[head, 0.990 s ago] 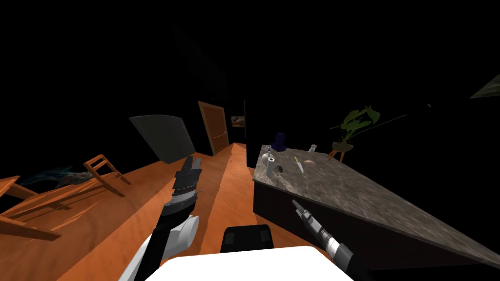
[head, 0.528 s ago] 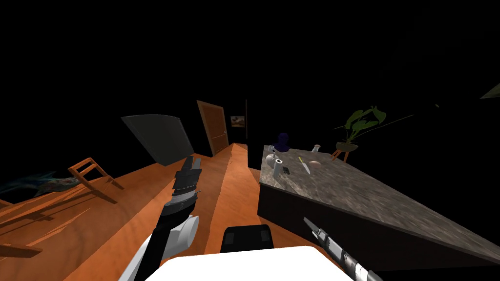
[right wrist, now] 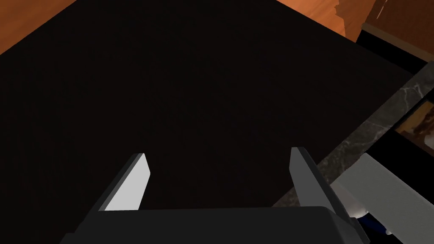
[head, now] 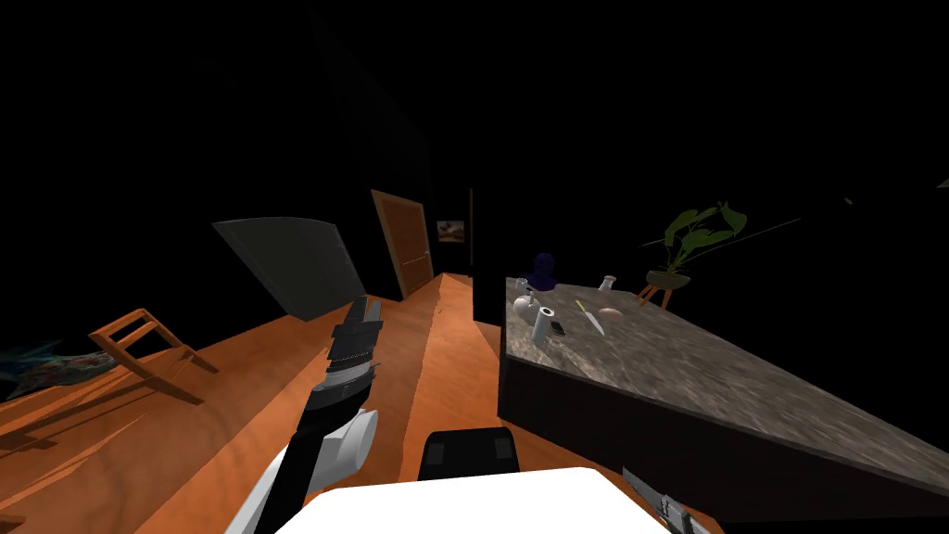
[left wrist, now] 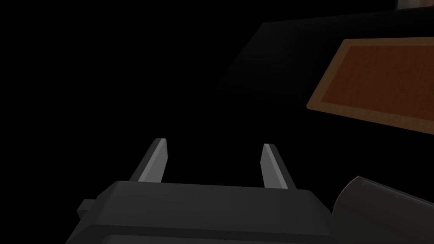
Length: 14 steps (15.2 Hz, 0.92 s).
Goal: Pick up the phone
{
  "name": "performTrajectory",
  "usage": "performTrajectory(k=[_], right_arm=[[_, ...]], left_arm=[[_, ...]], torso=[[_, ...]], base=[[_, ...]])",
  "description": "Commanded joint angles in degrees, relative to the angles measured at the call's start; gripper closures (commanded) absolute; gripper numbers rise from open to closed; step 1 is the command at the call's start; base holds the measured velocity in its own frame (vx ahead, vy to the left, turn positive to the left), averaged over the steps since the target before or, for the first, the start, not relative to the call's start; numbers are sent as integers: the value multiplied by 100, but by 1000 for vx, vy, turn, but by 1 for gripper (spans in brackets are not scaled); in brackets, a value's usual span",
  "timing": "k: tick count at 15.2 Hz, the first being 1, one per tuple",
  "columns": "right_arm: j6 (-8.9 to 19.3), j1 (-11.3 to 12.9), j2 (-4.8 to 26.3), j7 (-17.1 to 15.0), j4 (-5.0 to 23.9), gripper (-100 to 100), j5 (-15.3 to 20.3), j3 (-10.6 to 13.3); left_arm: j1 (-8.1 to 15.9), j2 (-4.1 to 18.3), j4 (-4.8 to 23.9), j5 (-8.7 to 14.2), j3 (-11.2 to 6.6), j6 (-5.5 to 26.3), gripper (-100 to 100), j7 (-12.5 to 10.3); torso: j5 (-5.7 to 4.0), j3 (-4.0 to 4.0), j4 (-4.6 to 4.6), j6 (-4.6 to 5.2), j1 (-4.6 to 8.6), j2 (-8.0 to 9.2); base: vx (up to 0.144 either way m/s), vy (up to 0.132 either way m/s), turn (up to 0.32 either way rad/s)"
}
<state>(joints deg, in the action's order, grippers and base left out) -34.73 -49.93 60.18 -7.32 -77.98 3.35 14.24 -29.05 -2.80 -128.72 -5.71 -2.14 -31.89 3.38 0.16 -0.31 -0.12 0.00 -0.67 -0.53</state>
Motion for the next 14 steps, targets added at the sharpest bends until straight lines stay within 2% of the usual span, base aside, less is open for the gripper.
performTrajectory(k=[1,2,4,5,6,7,9,10,11,12,13,14], right_arm=[[7,-96,174,9,20,-100,5,4],[-71,-185,348,12,298,-100,48,90],[-71,-185,442,12,298,-100,48,90],[-147,-268,634,16,567,-100,91,174],[-147,-268,702,16,567,-100,91,174],[-222,-343,843,21,825,-100,132,256],[-222,-343,951,21,825,-100,132,256],[-294,-410,1151,25,1070,-100,171,334],[-294,-410,1189,25,1070,-100,171,334],[-364,-469,1321,31,1300,-100,209,409],[-364,-469,1413,31,1300,-100,209,409],[-430,-518,1549,37,1516,-100,245,480]], left_arm=[[0,0,0,0,0,0,0,0],[0,0,0,0,0,0,0,0],[0,0,0,0,0,0,0,0],[0,1,0,0,-1,0,0,0],[0,1,0,0,0,0,0,0],[0,1,0,0,-1,0,0,0],[0,0,0,0,0,0,0,0],[0,1,0,0,0,0,0,0],[0,1,0,0,0,0,0,0],[0,1,0,0,0,0,0,0],[-1,0,0,0,0,0,0,0],[-1,1,0,0,-1,0,0,0]], torso=[[0,0,0,0,0,0],[-1,0,0,-2,9,1],[1,0,0,-1,7,0],[-2,1,0,-2,22,2],[-5,-2,-1,-1,23,-5],[-3,-6,-2,-2,20,-10],[-3,-10,-4,-2,16,-16],[-3,-6,-2,-3,19,-8],[-3,-5,-2,-1,19,-8],[-3,-7,-2,-3,18,-12],[-2,-12,-4,-4,14,-23],[-2,-15,-6,-3,18,-25]], base=[[89,128,-23],[91,167,-11],[89,115,-32],[120,112,-15],[127,126,-27],[141,123,-23],[110,126,-15],[107,123,-4],[126,130,-14],[165,142,-7],[156,121,-5],[163,124,11]])
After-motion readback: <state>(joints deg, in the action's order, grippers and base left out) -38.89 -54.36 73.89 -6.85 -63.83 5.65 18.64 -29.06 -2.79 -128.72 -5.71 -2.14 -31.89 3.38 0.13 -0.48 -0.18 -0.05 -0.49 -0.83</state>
